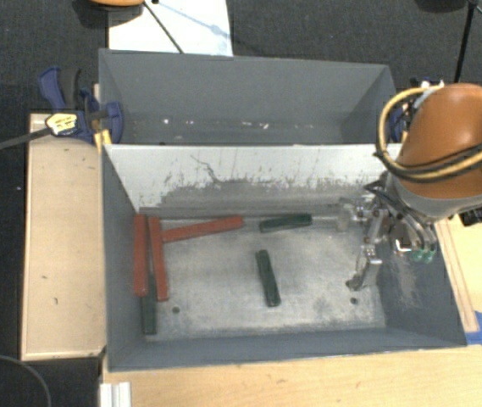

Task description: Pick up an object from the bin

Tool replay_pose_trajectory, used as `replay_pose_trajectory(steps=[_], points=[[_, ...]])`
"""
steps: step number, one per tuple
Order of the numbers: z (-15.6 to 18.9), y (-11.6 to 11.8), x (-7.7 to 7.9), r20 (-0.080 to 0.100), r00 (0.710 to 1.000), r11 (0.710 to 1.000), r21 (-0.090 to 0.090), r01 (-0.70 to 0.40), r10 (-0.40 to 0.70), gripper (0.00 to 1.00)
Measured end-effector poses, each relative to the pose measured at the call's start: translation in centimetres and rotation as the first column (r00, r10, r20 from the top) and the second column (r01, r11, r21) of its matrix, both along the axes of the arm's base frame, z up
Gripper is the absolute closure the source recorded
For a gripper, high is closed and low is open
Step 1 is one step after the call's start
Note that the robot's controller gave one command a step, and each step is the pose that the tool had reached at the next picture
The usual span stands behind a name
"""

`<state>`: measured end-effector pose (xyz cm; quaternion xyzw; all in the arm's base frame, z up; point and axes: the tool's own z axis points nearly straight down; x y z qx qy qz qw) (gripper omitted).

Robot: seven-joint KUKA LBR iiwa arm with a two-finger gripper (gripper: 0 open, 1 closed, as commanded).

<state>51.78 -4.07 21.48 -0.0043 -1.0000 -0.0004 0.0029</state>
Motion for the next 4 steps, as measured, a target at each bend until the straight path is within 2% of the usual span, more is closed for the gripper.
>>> replay_pose_trajectory(steps=[1, 2, 3, 4], points=[[0.4, 0.0, 0.2, 0.008, 1.000, 1.000, -0.001, -0.001, 0.001, 0.00], [-2.2, 2.9, 0.2, 0.014, 0.997, 0.998, -0.003, -0.070, 0.070, 0.00], [-8.8, 3.6, -0.6, 0.013, 0.991, 0.991, 0.000, -0.134, 0.134, 0.00], [-14.9, 2.7, -1.8, 0.001, 0.985, 0.985, 0.001, -0.174, 0.174, 0.00]])
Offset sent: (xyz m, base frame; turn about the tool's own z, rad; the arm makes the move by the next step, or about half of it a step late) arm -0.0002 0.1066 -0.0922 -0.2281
